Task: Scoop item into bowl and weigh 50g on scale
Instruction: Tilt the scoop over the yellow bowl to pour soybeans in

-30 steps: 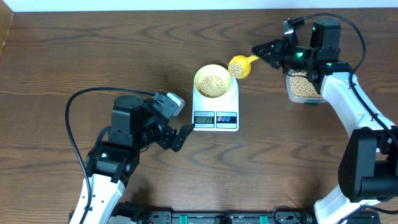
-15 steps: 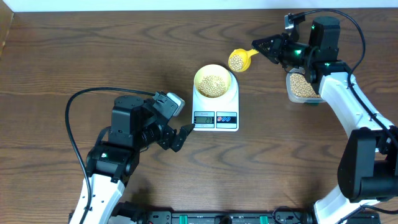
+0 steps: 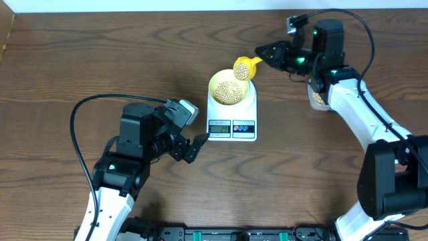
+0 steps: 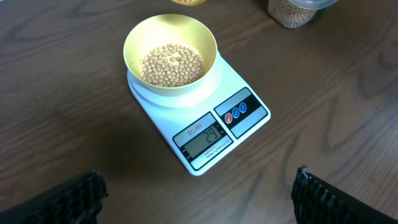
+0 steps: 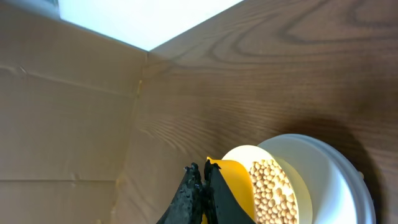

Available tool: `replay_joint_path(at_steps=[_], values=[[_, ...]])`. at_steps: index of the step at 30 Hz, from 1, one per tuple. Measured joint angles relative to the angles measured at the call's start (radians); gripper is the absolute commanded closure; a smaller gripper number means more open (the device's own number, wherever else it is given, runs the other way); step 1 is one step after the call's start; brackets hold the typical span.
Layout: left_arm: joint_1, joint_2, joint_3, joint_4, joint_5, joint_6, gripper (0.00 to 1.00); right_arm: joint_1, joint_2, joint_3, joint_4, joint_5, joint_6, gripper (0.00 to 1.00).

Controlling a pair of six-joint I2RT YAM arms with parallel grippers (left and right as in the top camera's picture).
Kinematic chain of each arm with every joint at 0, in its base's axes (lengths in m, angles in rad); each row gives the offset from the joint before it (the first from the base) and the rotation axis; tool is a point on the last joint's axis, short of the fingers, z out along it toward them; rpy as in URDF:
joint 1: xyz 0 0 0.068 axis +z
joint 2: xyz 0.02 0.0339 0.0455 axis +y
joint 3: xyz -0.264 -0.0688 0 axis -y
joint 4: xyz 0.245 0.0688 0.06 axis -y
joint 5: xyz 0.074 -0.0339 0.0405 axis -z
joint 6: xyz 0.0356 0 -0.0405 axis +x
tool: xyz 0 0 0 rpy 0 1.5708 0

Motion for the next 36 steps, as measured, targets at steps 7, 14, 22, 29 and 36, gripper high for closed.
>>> replay_joint_path(at_steps=[7, 14, 22, 29, 36], values=[[0.000, 0.000, 0.000, 0.000, 0.000, 0.000, 0.02, 0.072, 0.000, 0.000, 0.000, 0.086, -0.112, 0.99], [0.000, 0.000, 0.000, 0.000, 0.000, 0.000, 0.02, 0.118, 0.000, 0.000, 0.000, 0.116, -0.306, 0.99], [0.000, 0.000, 0.000, 0.000, 0.000, 0.000, 0.02, 0.137, 0.000, 0.000, 0.000, 0.130, -0.600, 0.99], [0.000, 0.000, 0.000, 0.000, 0.000, 0.000, 0.02, 0.150, 0.000, 0.000, 0.000, 0.134, -0.846, 0.99], [0.000, 0.000, 0.000, 0.000, 0.000, 0.000, 0.02, 0.160, 0.000, 0.000, -0.003, 0.127, -0.968, 0.99]])
